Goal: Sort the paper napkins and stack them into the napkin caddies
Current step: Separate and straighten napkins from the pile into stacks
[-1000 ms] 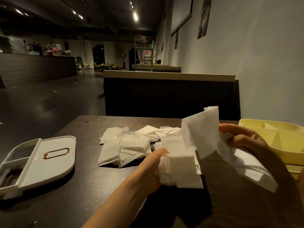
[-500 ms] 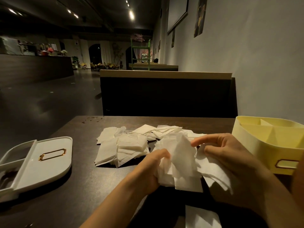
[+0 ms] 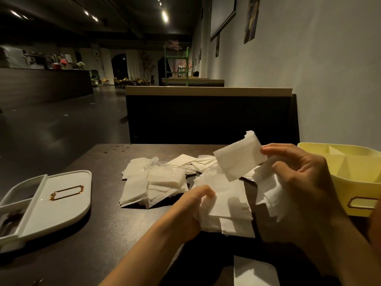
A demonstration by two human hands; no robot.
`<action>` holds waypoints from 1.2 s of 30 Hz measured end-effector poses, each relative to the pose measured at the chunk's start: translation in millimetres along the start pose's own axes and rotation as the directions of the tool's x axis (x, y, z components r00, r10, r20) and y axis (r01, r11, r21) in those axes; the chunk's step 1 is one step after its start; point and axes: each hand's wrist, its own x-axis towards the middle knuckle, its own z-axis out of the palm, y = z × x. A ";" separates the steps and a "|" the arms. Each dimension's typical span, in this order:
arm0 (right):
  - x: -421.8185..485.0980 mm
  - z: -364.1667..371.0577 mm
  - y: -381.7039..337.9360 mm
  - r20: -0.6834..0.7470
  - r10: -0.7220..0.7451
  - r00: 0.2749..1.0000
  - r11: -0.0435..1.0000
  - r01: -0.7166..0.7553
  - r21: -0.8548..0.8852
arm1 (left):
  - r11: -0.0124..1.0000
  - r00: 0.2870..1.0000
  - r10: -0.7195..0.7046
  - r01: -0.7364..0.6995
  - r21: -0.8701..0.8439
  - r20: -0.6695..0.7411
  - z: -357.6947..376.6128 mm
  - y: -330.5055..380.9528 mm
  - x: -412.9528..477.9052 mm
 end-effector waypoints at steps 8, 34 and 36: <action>2.1 4.7 4.6 0.396 0.056 0.917 0.993 -0.010 -0.118 | 0.994 0.992 0.105 -0.103 -0.040 0.065 -0.2 -3.7 6.5; 6.6 -15.1 -5.5 0.521 0.310 0.796 0.903 -0.418 0.103 | 0.988 0.974 0.155 -0.156 -0.006 0.166 -1.6 -5.8 10.2; 6.2 -24.0 -11.0 0.538 0.272 0.798 0.860 -0.452 0.236 | 0.990 0.973 0.142 -0.143 -0.008 0.183 -2.3 -6.1 10.8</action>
